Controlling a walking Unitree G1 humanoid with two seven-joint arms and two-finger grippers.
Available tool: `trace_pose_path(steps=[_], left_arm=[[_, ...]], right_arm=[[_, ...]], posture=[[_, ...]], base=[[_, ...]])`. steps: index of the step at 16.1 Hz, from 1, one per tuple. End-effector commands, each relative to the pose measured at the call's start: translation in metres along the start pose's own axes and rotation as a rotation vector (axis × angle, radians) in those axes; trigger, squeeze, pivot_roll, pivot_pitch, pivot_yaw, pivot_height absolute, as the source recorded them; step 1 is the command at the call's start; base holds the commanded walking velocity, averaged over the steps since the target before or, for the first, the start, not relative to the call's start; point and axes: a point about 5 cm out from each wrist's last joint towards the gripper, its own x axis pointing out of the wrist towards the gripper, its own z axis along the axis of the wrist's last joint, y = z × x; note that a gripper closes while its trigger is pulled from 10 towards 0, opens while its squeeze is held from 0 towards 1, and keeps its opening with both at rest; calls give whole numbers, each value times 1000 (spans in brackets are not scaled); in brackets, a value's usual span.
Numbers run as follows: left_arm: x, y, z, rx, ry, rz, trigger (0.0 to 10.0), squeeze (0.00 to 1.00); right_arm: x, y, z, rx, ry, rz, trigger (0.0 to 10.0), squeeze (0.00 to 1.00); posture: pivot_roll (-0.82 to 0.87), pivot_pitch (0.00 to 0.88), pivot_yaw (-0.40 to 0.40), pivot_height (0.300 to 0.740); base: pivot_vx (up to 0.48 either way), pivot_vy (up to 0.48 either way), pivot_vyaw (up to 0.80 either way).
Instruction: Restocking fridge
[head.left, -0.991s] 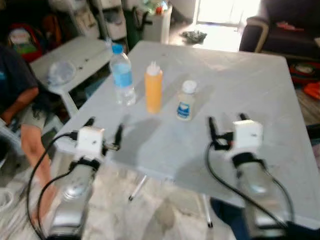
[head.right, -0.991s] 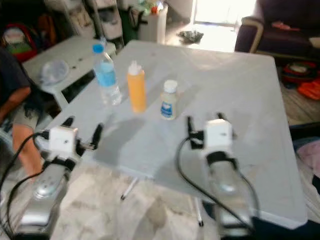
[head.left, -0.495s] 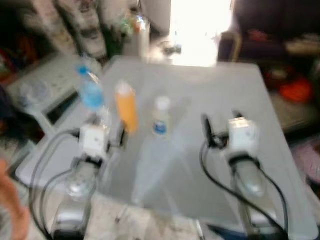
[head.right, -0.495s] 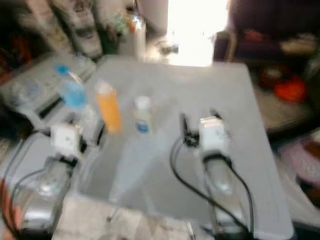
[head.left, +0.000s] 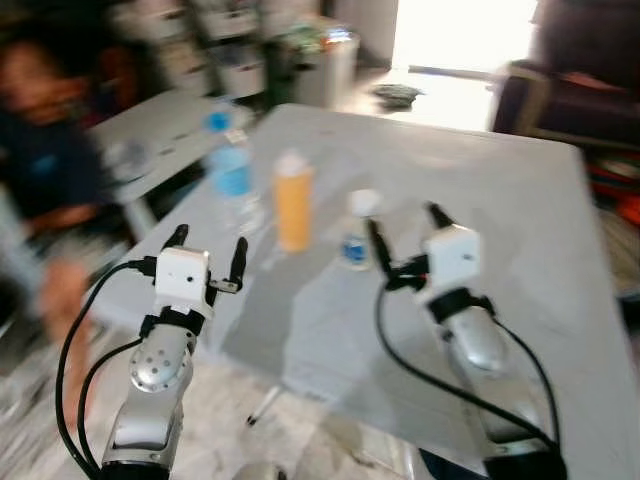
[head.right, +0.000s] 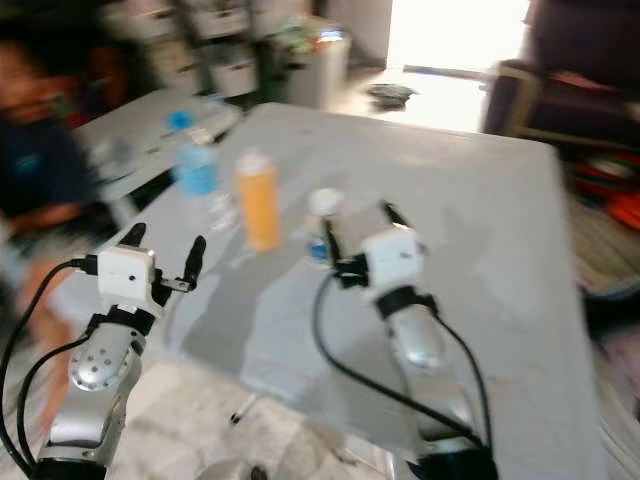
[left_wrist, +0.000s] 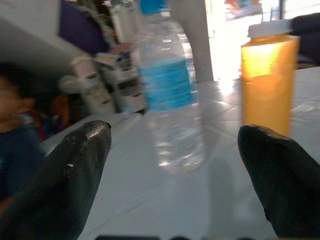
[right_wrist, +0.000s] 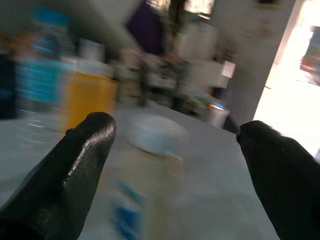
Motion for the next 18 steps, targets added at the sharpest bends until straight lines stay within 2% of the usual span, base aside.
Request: trace_pose_path(steps=[1, 6, 9, 11, 14, 18], left_arm=[[2, -2, 5, 12, -16, -3, 10000, 0], [1, -2, 5, 13, -9, -15, 10000, 0], [2, -2, 6, 15, -9, -17, 10000, 0], [2, -3, 6, 17, -8, -21, 10000, 0], [3, -2, 7, 18, -11, -16, 10000, 0], [3, -2, 8, 20, -10, -16, 10000, 0]], right_arm=[[0, -4, 6, -11, -23, -9, 10000, 0], [6, -20, 7, -27, -18, -49, 10000, 0], [13, -22, 5, -2, -1, -43, 10000, 0], [23, -16, 1, 11, 25, 20, 10000, 0], [29, -7, -3, 21, 38, 83, 10000, 0], [34, -6, -7, 14, 62, 101, 10000, 0]], posture=[[-17, 0, 45, 740], [-14, 0, 50, 740], [-9, 0, 52, 740], [-2, 0, 51, 740], [7, 0, 45, 740], [9, 0, 47, 740]], base=[[0, 0, 419], [0, 0, 0], [0, 0, 0], [0, 0, 0], [0, 0, 0], [0, 0, 0]])
